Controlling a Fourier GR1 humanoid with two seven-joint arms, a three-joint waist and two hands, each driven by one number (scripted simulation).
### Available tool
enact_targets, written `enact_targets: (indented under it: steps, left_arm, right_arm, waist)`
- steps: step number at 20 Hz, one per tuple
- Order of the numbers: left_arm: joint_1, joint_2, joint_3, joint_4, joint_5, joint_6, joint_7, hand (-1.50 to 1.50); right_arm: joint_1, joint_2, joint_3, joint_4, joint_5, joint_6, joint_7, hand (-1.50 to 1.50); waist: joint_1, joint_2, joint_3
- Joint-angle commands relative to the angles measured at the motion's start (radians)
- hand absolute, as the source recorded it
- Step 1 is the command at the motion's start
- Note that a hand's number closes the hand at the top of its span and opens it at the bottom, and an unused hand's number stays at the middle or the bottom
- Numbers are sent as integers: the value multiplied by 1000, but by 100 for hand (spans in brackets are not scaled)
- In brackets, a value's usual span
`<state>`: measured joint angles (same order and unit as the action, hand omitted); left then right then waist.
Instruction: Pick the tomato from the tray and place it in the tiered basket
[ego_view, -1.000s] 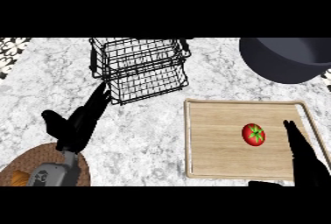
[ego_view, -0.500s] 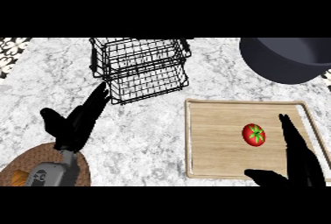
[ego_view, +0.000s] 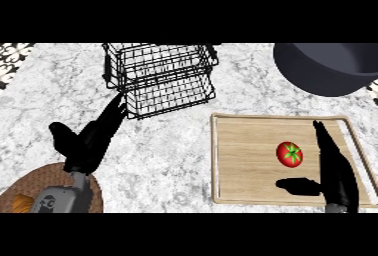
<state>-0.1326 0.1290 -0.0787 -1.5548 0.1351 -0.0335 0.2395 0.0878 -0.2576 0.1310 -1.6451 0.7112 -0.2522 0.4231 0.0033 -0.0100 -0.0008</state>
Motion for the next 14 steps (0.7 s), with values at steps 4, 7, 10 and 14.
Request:
enact_targets:
  steps: [4, 7, 10, 14]
  left_arm:
    - [-58, 13, 64, 101, 21, -59, -15, 0]
    - [19, -53, -23, 25, -61, 12, -19, 0]
    - [-15, -2, 42, 72, -7, -47, -21, 0]
    - [-25, -2, 52, 37, 2, -45, 23, 0]
  right_arm:
    - [-12, 1, -69, 106, -35, 12, -121, -150]
    - [-27, 45, -32, 161, 13, -24, -135, -150]
    - [-73, 11, -40, 159, -65, 65, -202, 150]
    - [-13, 67, 35, 110, 38, -11, -228, 150]
  waist:
    - [-6, 11, 1]
    - [-3, 10, 1]
    - [-4, 11, 1]
    - [-5, 10, 1]
